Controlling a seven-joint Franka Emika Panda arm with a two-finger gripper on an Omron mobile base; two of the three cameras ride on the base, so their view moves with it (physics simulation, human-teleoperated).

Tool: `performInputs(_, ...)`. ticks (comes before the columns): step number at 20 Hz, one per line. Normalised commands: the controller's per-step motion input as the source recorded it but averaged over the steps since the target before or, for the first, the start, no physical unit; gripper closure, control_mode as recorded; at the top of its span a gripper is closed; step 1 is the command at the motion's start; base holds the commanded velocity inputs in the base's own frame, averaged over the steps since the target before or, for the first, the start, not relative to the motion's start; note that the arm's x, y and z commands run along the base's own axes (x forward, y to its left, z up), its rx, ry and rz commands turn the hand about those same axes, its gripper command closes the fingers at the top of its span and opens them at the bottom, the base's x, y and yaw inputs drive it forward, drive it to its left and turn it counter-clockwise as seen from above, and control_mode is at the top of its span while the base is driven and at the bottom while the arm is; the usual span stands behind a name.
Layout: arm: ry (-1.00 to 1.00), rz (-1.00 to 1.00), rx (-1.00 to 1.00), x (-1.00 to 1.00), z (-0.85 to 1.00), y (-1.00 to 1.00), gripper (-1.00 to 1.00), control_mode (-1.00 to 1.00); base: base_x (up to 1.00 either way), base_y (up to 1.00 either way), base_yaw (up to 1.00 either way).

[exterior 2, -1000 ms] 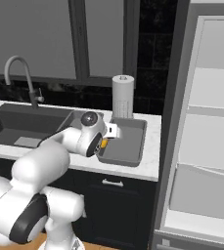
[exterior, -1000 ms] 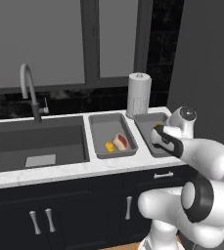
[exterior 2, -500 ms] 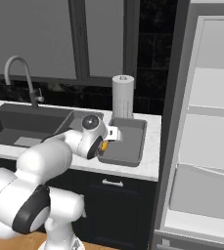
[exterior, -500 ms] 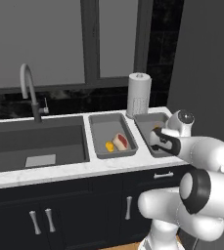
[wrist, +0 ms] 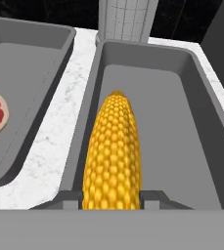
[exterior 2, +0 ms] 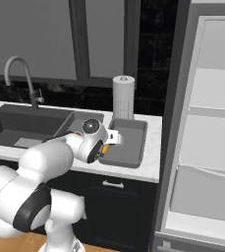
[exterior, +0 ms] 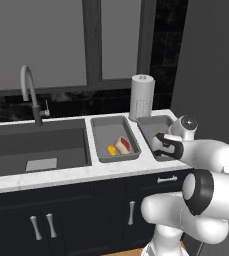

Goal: Place one corn and one steak in each tupperware on the nearby counter, to pack two identical lunches.

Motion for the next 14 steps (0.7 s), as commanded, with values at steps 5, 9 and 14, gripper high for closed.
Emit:
performInputs(5,0.0,0.0,0.0,0.0,0.0,0.0,1.0,-1.0,0.0,0.0,0.0)
performInputs(9,0.0,0.0,0.0,0.01,0.0,0.0,1.0,-1.0,0.0,0.0,0.0)
performInputs(14,-0.08,0.0,0.0,0.08,-0.07,0.0,1.0,-1.0,0.0,0.0,0.0)
